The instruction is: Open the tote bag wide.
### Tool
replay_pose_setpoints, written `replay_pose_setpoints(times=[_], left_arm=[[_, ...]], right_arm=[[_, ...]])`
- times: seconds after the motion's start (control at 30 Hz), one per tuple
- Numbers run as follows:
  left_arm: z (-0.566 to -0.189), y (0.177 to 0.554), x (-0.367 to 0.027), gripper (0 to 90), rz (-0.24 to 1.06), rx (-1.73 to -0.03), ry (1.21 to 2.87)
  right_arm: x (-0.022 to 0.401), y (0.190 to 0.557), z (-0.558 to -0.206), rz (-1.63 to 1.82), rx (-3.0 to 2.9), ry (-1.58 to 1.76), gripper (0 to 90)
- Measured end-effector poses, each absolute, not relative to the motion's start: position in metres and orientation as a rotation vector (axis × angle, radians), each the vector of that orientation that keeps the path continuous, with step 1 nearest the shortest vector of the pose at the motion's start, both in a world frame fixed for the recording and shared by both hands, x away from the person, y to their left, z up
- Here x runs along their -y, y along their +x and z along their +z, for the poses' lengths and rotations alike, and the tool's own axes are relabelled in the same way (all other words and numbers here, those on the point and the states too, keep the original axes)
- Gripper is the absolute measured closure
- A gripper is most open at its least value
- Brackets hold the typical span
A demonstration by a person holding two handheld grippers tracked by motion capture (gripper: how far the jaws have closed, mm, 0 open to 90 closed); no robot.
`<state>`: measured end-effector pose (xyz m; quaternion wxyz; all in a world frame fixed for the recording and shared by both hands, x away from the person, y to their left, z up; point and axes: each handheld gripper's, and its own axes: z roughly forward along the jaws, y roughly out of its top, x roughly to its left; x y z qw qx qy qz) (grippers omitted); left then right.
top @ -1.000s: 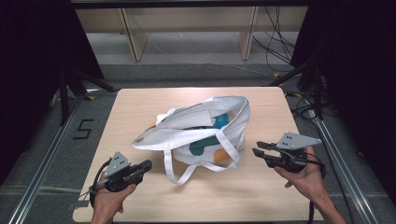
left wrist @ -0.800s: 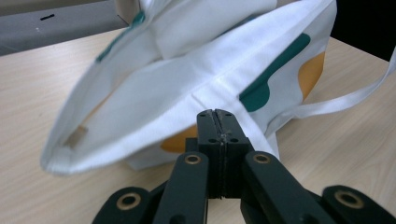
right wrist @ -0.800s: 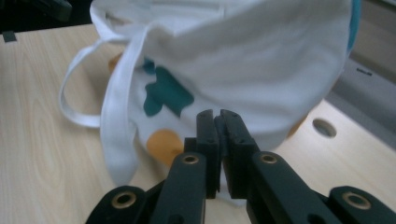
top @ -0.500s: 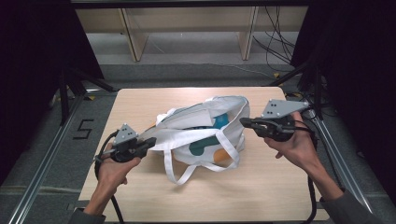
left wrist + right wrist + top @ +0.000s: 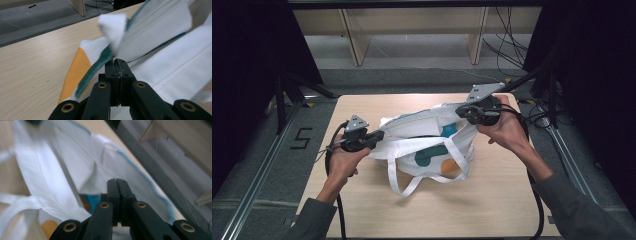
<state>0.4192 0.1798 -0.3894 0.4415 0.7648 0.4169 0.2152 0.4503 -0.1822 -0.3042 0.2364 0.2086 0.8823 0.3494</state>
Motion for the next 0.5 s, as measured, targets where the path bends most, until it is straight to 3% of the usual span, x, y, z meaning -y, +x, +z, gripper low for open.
replay_pose_setpoints(times=[0.3, 0.5], left_arm=[[-0.417, 0.458, -0.184, 88.7, 0.483, -1.124, 1.900], [-0.452, 0.481, -0.183, 89.2, 0.422, -1.178, 1.998]], right_arm=[[0.204, 0.489, -0.367, 0.817, -2.524, 0.739, 90.0], [0.204, 0.495, -0.423, 0.769, -2.611, 0.827, 90.0]])
